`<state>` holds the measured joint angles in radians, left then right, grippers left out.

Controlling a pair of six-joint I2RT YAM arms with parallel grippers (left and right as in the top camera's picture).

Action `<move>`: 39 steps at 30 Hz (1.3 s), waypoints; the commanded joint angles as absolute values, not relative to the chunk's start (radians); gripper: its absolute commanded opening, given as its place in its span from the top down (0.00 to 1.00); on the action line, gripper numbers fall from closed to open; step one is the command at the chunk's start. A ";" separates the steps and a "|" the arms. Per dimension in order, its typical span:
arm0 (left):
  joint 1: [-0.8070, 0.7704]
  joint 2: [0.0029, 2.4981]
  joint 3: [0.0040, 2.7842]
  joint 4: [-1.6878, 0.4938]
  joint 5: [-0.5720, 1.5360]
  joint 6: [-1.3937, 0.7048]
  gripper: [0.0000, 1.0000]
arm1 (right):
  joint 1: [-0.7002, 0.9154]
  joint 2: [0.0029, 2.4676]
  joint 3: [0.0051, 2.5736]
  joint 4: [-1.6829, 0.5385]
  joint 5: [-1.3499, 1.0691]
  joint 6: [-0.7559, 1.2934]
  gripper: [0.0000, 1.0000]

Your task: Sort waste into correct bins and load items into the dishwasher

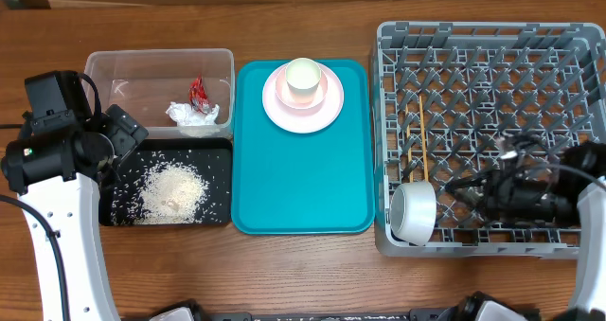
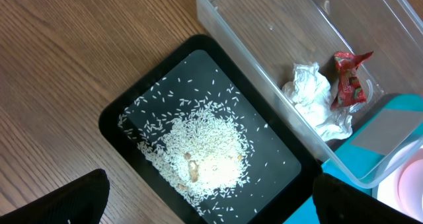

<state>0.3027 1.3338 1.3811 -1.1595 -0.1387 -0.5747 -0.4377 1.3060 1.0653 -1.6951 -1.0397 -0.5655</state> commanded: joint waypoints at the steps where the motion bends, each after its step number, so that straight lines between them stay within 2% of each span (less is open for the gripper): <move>1: 0.305 1.341 1.396 -1.159 -0.134 -0.587 0.00 | -0.365 1.257 1.095 -1.695 -1.047 -0.564 0.96; 8: 0.305 1.341 1.396 -1.159 -0.134 -0.587 0.00 | -0.257 1.208 1.095 -1.662 -0.996 -0.495 0.96; 12: 0.305 1.341 1.396 -1.159 -0.134 -0.587 0.00 | -0.237 1.161 1.095 -1.552 -0.894 -0.312 0.96; 16: 0.305 1.341 1.396 -1.159 -0.134 -0.587 0.00 | -0.224 1.071 1.095 -1.419 -0.678 -0.037 0.96; 20: 0.305 1.341 1.396 -1.159 -0.134 -0.587 0.00 | -0.188 0.968 1.095 -1.341 -0.513 0.105 0.96; 28: 0.305 1.341 1.396 -1.159 -0.134 -0.587 0.00 | -0.061 0.865 1.095 -1.348 -0.281 0.183 0.96; 39: 0.305 1.341 1.396 -1.159 -0.134 -0.587 0.00 | 0.269 0.991 1.095 -1.356 -0.337 0.188 0.96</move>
